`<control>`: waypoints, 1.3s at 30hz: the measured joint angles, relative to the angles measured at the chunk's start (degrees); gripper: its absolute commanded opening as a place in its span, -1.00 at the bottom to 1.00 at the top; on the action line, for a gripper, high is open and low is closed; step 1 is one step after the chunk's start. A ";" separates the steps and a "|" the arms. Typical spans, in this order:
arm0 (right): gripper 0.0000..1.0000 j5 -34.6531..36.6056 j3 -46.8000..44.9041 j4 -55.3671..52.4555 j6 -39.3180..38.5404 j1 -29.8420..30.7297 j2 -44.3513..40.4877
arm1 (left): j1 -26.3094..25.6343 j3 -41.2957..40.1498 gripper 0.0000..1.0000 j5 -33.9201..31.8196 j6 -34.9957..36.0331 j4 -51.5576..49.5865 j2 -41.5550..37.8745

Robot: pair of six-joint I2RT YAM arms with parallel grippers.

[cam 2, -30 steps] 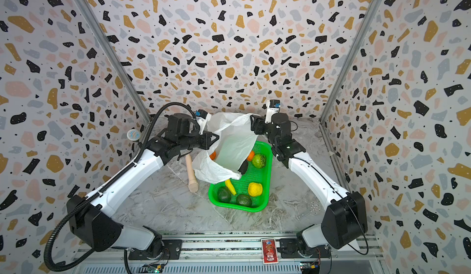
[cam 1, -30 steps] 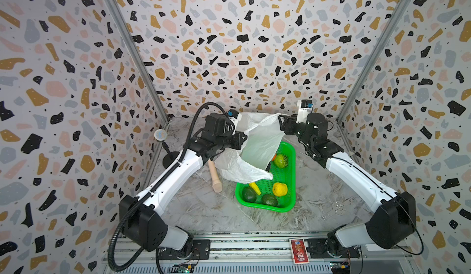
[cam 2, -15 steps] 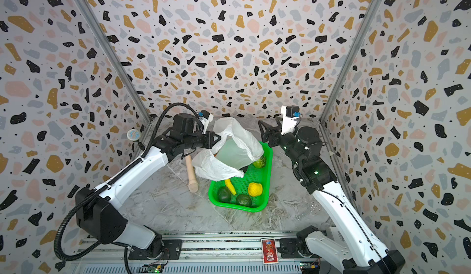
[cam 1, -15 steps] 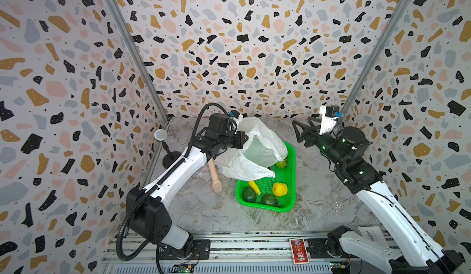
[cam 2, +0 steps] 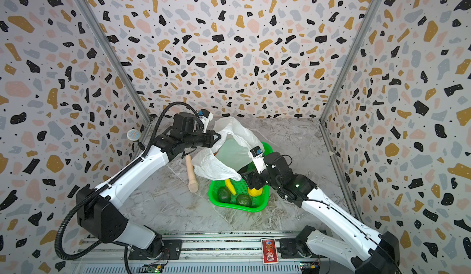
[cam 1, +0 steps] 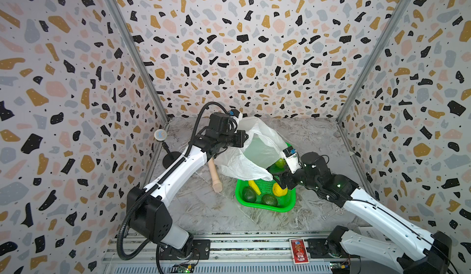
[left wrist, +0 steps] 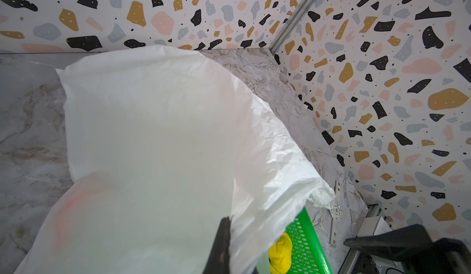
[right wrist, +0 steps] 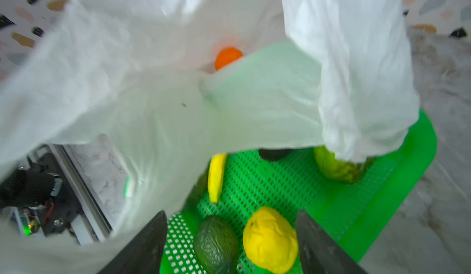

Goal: Place the fruits into the plastic bag
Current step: Pick up the fruit from the bin.

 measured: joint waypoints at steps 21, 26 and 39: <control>0.64 6.21 -0.46 -5.60 1.62 1.40 15.98 | 0.00 0.07 -1.00 -1.66 0.02 -0.22 0.00; 0.63 9.99 4.33 -9.03 1.22 3.21 23.45 | 0.00 0.07 -1.00 -1.68 0.02 -0.22 0.00; 0.52 13.94 7.02 -11.58 0.31 5.44 32.09 | 0.00 0.07 -1.00 -1.92 0.02 -0.24 0.00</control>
